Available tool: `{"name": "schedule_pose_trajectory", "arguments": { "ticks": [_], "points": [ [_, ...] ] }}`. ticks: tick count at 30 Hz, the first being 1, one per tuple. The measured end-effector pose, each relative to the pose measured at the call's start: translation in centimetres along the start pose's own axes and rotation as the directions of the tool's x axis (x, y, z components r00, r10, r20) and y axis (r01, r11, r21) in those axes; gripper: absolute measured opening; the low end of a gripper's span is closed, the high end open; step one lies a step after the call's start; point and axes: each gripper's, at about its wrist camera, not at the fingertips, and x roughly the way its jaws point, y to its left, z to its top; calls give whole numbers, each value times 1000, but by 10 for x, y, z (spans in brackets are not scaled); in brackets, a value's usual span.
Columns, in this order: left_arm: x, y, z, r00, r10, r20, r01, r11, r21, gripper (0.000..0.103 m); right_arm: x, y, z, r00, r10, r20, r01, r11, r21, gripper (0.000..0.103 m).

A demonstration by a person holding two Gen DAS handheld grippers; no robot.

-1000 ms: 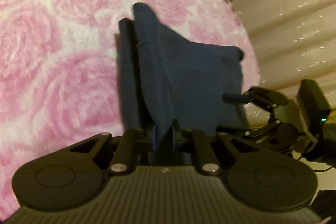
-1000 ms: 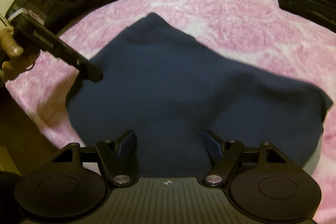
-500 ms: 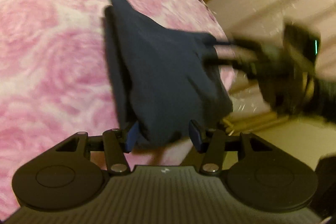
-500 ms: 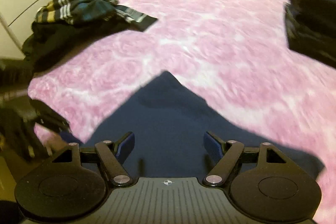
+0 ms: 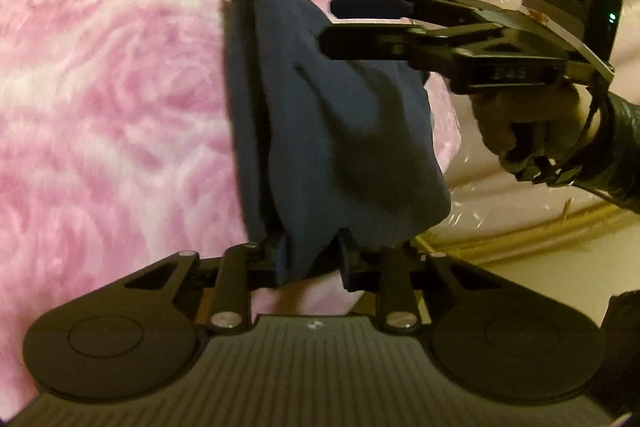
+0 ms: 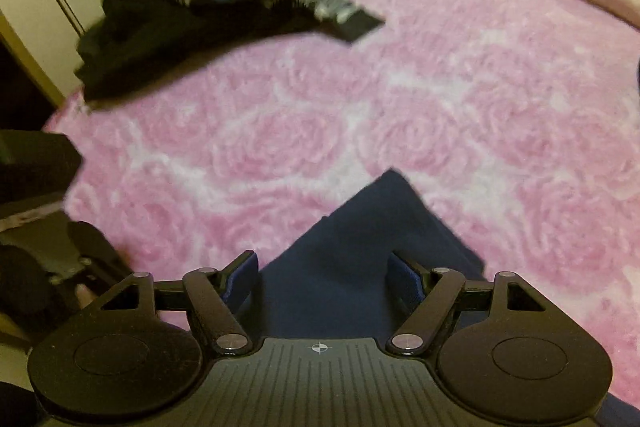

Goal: Fold clothes

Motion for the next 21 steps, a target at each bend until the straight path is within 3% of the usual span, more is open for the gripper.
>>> {"name": "schedule_pose_trajectory", "arguments": {
  "ticks": [1, 3, 7, 10, 14, 16, 18, 21],
  "points": [
    [1, 0, 0, 1000, 3, -1, -3, 1000, 0, 20, 9, -1, 2, 1000, -10, -15, 10, 1000, 3, 53],
    [2, -1, 1, 1000, 10, -2, -10, 1000, 5, 20, 26, -7, 5, 999, -29, -32, 30, 999, 34, 53],
    [2, -2, -1, 1000, 27, -4, -27, 999, 26, 20, 40, -40, 6, 999, -28, -21, 32, 973, 227, 53],
    [1, -4, -2, 999, 44, -7, -44, 998, 33, 20, 28, -38, 7, 998, -64, -8, 64, 973, 220, 53],
    [-1, -9, -1, 997, 73, -20, -72, 996, 53, 20, -11, -39, -14, 991, -82, 107, 38, 934, 354, 53],
    [0, -12, 2, 996, 88, -33, -86, 995, 57, 20, -18, -43, -34, 993, -99, 69, 65, 923, 378, 53],
    [3, -15, 5, 993, 104, -49, -101, 993, 63, 21, -25, -60, -58, 988, -144, 54, 107, 897, 429, 53],
    [6, -17, 8, 990, 119, -75, -114, 991, 68, 21, -50, -111, -94, 961, -277, 26, 216, 802, 557, 53]
  ]
}}
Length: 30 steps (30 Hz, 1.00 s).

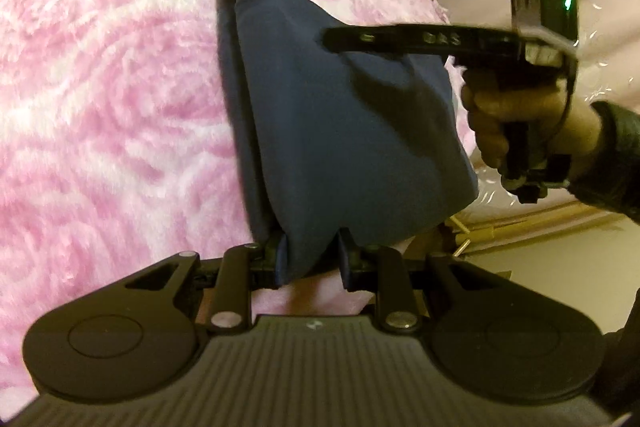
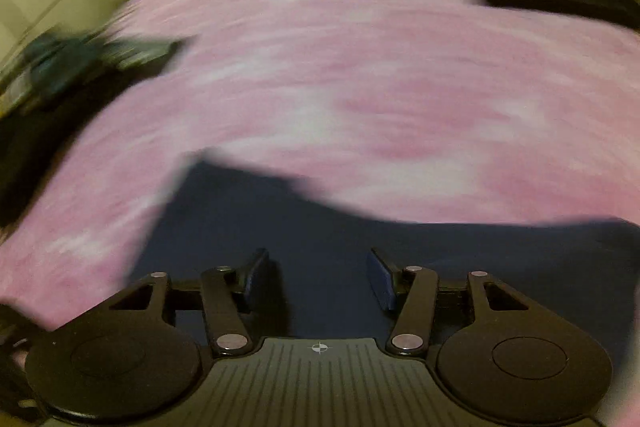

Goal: Fold clothes

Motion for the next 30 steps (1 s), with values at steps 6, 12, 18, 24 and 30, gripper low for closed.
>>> {"name": "schedule_pose_trajectory", "arguments": {
  "ticks": [6, 12, 18, 24, 30],
  "points": [
    [-3, -3, 10, 998, 23, -55, -22, 1000, 19, 22, -45, -97, 4, 983, -174, 56, 166, 978, 124, 53],
    [-25, -25, 30, 996, 77, -46, -72, 994, 86, 19, -65, -70, -13, 995, 63, 72, -70, 993, 91, 53],
    [-17, -47, 53, 990, 134, -40, -126, 981, 149, 20, -34, -83, -22, 998, 61, 33, -62, 998, 28, 52],
    [-16, -44, 39, 972, 205, -117, -192, 974, 118, 22, -56, -118, -12, 997, -74, 15, 73, 996, 44, 52],
    [-37, -55, 36, 967, 243, -82, -229, 962, 148, 22, -83, -69, -41, 995, 94, 15, -92, 993, -73, 68]
  ]
}}
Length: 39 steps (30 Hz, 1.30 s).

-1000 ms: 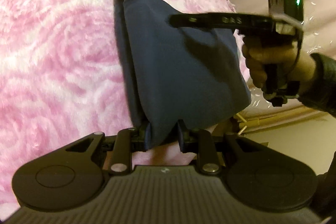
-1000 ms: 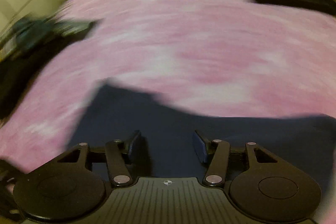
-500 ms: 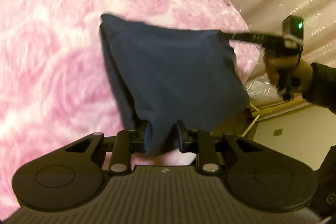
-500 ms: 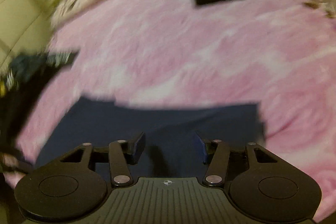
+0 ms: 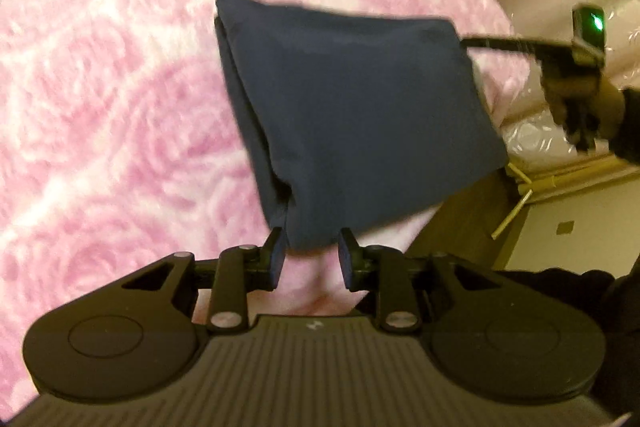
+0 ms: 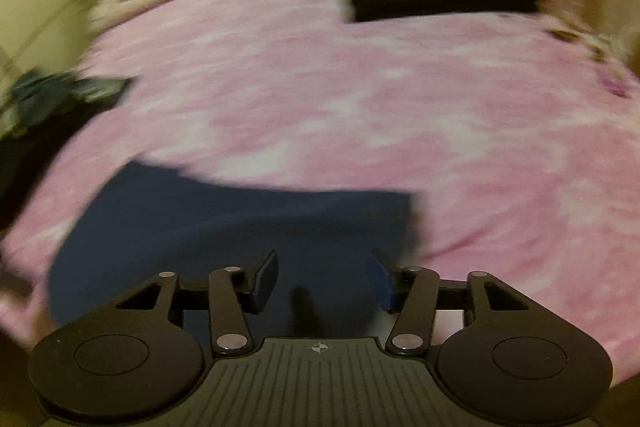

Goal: Fold clothes

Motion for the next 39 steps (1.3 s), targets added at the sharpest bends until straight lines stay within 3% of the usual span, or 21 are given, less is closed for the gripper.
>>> {"name": "schedule_pose_trajectory", "arguments": {
  "ticks": [2, 4, 6, 9, 11, 15, 17, 22, 29, 33, 39],
  "points": [
    [-9, -5, 4, 998, 12, 65, -14, 999, 29, 22, 7, 23, -18, 998, 45, -37, -46, 998, -47, 69],
    [-14, -8, 9, 991, 3, 131, -13, 997, 71, 23, 17, 38, -42, 997, -1, -71, -6, 995, -103, 69],
    [-5, -12, 13, 985, -16, 172, -6, 992, 126, 25, 15, 42, -58, 997, -59, -55, 54, 995, -86, 74],
    [24, -15, 13, 989, -27, 144, -1, 982, 189, 25, 5, 48, -66, 983, -161, -84, 156, 986, -57, 74],
    [43, -14, 7, 998, -7, 65, -9, 969, 245, 26, -9, 60, -69, 968, -237, -87, 228, 969, -96, 74],
    [35, -13, 0, 998, 25, 64, -43, 954, 295, 29, -36, 89, -71, 953, -296, -60, 289, 951, -109, 76],
    [23, -12, -1, 996, 54, 70, -72, 954, 290, 26, -48, 105, -71, 948, -314, -51, 308, 946, -102, 87],
    [-12, -26, -11, 984, 169, 53, -177, 944, 277, 29, -58, 138, -68, 947, -311, -83, 297, 943, -147, 89],
    [-30, -41, -17, 942, 337, 3, -328, 914, 239, 38, -63, 160, -66, 957, -259, -131, 229, 951, -209, 89],
    [-40, -48, -14, 932, 363, 4, -354, 906, 230, 40, -64, 163, -61, 960, -252, -119, 221, 948, -228, 89],
    [-40, -53, -3, 934, 357, 13, -351, 909, 224, 40, -68, 161, -54, 959, -261, -108, 233, 946, -225, 89]
  ]
}}
